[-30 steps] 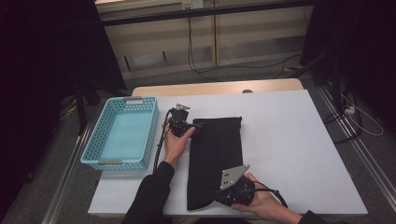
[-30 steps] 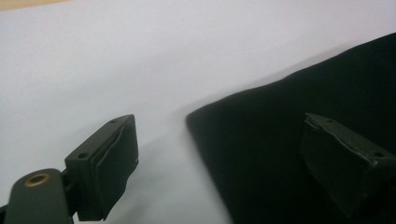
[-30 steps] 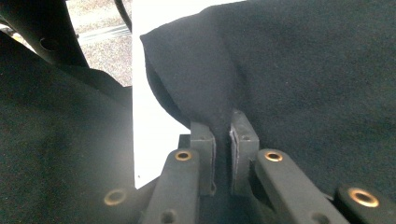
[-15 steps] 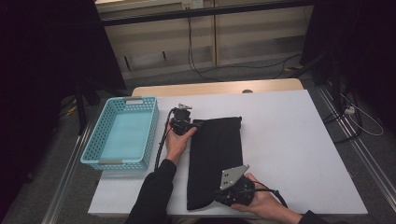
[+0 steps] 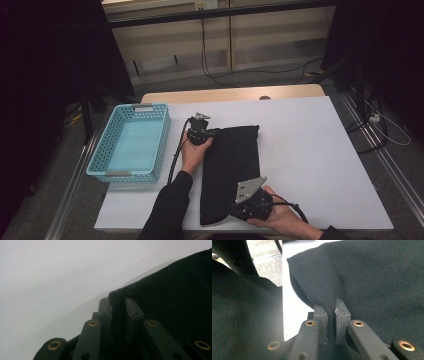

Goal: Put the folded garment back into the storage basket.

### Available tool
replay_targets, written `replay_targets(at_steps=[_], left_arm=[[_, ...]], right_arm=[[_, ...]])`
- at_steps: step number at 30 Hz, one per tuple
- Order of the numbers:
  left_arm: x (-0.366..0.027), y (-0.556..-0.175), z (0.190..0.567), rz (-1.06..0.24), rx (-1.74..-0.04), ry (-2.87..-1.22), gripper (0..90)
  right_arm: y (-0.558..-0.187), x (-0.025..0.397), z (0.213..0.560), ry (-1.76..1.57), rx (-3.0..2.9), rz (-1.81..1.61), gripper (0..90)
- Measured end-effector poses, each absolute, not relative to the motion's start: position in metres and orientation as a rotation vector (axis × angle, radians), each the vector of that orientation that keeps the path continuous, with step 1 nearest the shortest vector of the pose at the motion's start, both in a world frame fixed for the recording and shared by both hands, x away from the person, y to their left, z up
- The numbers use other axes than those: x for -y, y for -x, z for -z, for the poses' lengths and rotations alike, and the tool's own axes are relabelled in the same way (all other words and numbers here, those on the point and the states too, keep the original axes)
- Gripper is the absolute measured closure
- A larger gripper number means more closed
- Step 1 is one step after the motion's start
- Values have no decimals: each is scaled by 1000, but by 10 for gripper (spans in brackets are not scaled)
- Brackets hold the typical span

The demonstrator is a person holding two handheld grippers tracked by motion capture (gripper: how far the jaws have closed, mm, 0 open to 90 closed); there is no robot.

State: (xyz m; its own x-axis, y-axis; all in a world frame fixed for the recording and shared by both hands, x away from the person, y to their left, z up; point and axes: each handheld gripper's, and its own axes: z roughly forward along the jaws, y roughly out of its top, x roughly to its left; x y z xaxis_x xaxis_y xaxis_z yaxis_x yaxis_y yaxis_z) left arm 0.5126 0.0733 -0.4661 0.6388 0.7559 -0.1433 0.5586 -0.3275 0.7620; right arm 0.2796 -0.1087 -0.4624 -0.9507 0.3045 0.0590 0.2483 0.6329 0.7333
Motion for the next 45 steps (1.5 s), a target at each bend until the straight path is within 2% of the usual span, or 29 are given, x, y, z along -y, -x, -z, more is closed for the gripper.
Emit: replay_targets(at_steps=[10, 45], left_arm=[[-78, -512, 458, -275, -1050, -1951, 785], [-82, -516, 406, -293, -997, -1877, 793]], right_arm=[[-279, 111, 459, -487, -2755, -1265, 839], [-280, 122, 427, -514, -2620, -1439, 843]])
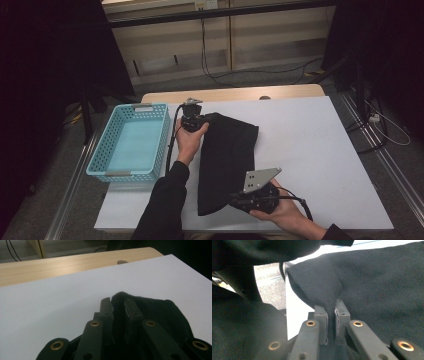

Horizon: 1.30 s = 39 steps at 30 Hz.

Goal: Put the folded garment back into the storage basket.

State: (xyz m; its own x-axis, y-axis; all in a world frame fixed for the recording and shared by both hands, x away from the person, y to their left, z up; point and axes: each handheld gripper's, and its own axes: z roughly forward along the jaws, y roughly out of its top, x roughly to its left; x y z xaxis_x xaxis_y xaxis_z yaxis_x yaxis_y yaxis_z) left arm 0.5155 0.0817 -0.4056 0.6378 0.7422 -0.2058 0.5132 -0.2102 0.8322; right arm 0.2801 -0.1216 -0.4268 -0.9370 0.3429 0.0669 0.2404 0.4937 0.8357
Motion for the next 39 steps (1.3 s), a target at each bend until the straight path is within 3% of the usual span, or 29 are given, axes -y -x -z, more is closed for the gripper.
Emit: replay_targets(at_steps=[39], left_arm=[[-113, -509, 348, -360, -976, -1809, 797]], right_arm=[[-279, 110, 391, -469, -2498, -1592, 845]])
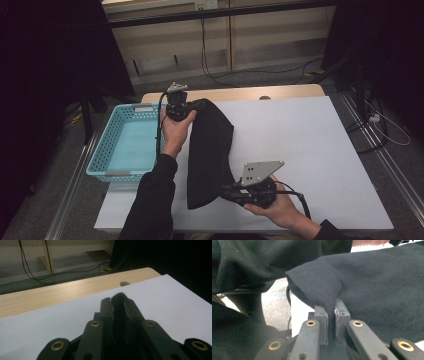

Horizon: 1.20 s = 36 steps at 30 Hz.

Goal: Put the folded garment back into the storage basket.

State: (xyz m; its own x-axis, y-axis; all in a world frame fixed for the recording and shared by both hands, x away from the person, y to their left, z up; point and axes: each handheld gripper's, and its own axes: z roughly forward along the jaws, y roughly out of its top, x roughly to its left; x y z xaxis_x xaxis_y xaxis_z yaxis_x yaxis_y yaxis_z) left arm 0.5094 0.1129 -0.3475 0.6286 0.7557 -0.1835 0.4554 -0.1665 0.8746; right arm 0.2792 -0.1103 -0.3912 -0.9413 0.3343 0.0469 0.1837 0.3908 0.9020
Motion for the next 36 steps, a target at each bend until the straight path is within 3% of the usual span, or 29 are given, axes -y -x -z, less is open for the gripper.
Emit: replay_targets(at_steps=[36], left_arm=[[-164, -502, 306, -447, -944, -1802, 796]], right_arm=[[-284, 68, 352, -318, -2434, -1732, 847]])
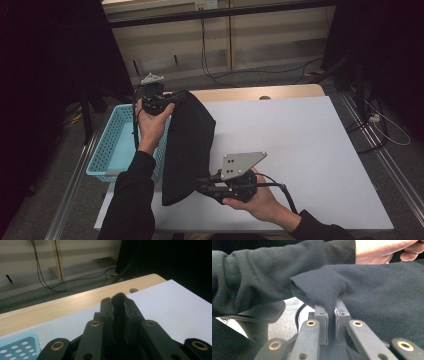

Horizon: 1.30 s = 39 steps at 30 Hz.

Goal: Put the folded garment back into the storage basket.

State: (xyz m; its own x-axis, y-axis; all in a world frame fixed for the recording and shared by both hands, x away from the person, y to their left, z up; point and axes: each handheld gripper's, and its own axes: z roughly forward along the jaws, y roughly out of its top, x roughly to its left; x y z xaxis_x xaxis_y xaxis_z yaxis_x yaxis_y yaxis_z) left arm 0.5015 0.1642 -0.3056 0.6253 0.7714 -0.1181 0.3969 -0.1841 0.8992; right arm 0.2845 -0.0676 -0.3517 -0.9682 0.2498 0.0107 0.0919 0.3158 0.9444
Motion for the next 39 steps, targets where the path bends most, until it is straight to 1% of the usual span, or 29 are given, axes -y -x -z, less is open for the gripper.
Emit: replay_targets(at_steps=[8, 11, 22, 31, 39], left_arm=[[-175, -501, 294, -469, -941, -1787, 797], [-179, -503, 290, -457, -945, -1765, 797], [-192, -504, 268, -509, -922, -1748, 796], [-202, -508, 270, -511, -942, -1733, 796], [-220, -508, 265, -522, -962, -1701, 796]], right_arm=[[-288, 63, 345, -304, -2412, -1765, 846], [-289, 59, 342, -296, -2405, -1773, 846], [-299, 47, 333, -286, -2383, -1819, 847], [-305, 36, 323, -260, -2367, -1850, 847], [-312, 25, 318, -247, -2359, -1869, 847]])
